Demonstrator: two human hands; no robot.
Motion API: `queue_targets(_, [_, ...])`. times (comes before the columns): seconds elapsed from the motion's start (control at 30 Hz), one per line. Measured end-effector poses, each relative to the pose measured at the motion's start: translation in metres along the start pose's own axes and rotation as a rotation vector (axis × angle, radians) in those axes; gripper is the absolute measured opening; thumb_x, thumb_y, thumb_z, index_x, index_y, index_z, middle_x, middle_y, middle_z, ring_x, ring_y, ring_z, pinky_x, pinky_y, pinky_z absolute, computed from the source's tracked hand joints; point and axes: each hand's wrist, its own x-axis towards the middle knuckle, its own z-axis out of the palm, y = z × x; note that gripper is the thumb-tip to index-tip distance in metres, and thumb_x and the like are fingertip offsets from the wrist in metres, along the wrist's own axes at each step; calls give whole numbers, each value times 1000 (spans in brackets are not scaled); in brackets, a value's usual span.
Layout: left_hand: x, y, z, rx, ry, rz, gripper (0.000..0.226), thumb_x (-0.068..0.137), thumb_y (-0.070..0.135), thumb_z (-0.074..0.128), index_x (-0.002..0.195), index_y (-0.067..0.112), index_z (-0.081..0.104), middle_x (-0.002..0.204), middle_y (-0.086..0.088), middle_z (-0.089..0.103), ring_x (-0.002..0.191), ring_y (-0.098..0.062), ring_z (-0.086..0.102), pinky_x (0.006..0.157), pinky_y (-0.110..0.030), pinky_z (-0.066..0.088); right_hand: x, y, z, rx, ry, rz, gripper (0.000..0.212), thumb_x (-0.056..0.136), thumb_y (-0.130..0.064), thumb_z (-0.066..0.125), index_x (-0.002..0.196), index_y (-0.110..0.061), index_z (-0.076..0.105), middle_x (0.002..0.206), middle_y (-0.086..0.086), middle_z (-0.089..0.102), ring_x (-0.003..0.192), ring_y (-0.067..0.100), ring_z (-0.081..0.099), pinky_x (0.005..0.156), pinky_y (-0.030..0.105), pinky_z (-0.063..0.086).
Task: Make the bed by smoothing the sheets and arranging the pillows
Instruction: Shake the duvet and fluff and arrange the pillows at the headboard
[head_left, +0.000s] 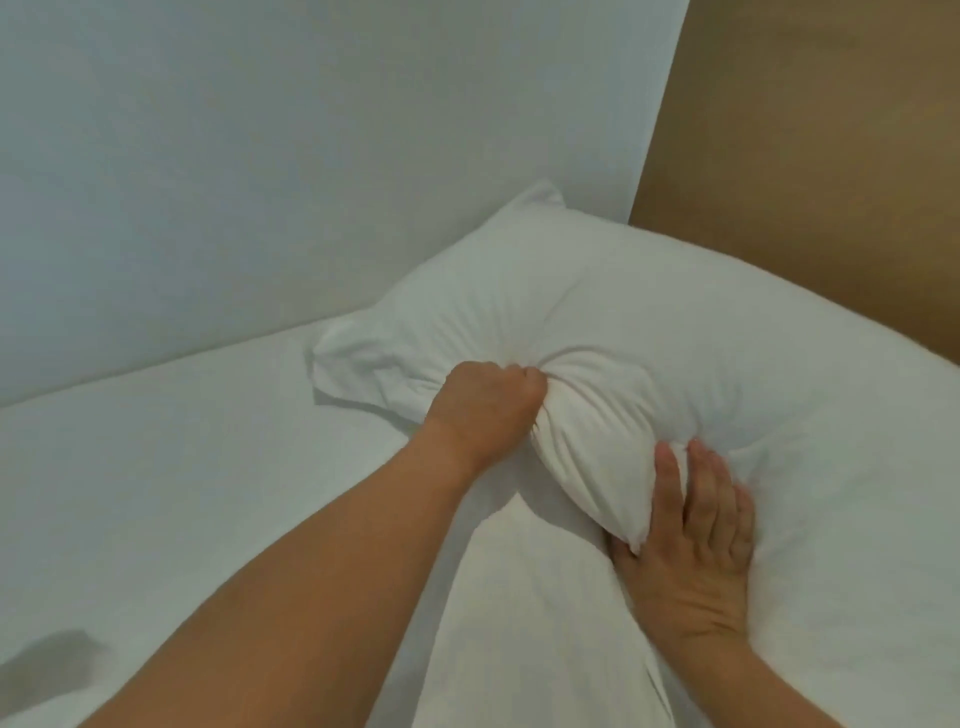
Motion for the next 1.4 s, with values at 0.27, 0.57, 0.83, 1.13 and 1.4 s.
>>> queue_targets(0.27, [-63,-94,-176,151,84,-72,20,74,6,56,93,13,57,81,-6,59,62,-31,60,52,-31,22,125,-96,-152,406,-123,325,11,82,-16,53,76,-11,46,74,12,58,68,34,50,60,38,40])
queue_targets(0.57, [-360,-199,-259,389,392,-693,28,59,1,59,86,11,63,68,-9,58,52,-35,55,45,-34,41,104,-332,-243,491,83,-446,25,54,-12,65,74,-14,50,69,8,51,61,31,49,58,32,24])
queue_targets(0.83, [-482,-138,-183,-126,-583,-1294,19,88,22,42,96,25,59,112,-1,64,99,-22,60,85,-32,45,-72,-310,-241,721,-551,-320,22,89,-26,51,110,-18,53,109,-3,50,101,19,45,88,28,35])
queue_targets(1.13, [-346,60,-284,-60,-339,-627,48,95,31,41,143,30,36,144,0,45,125,-24,49,102,-38,36,-101,-42,-320,309,-534,-134,60,90,-32,52,144,-20,31,146,3,36,132,22,36,111,33,26])
queue_targets(1.4, [-282,307,-315,146,-170,-117,72,91,41,51,151,32,13,157,1,22,143,-22,23,118,-53,10,-216,188,-380,1,-549,210,75,86,-43,50,148,-25,12,155,7,13,143,29,13,117,49,5])
